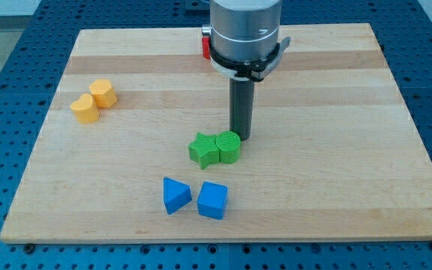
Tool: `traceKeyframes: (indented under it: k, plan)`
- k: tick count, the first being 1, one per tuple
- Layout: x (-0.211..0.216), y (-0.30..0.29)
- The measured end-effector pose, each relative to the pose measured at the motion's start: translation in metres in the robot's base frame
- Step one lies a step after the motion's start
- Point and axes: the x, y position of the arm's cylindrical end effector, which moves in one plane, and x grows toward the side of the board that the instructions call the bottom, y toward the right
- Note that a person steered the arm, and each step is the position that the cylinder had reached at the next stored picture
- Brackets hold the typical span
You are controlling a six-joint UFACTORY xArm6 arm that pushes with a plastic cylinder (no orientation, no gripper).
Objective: Point your arm to the blue cube
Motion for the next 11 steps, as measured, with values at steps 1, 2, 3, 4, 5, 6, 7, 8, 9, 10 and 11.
traceKeyframes:
  k: [1,2,3,4,5,6,7,8,9,10,11]
  plan:
    - [0.008,0.034]
    - [0.024,0.05]
    - [0.034,0.049]
    - [0.034,0.049]
    - [0.034,0.048]
    - [0.034,0.035]
    - [0.028,0.01]
    - [0.027,-0.014]
    - [0.028,-0.038]
    - [0.028,-0.05]
    - [0.028,-0.059]
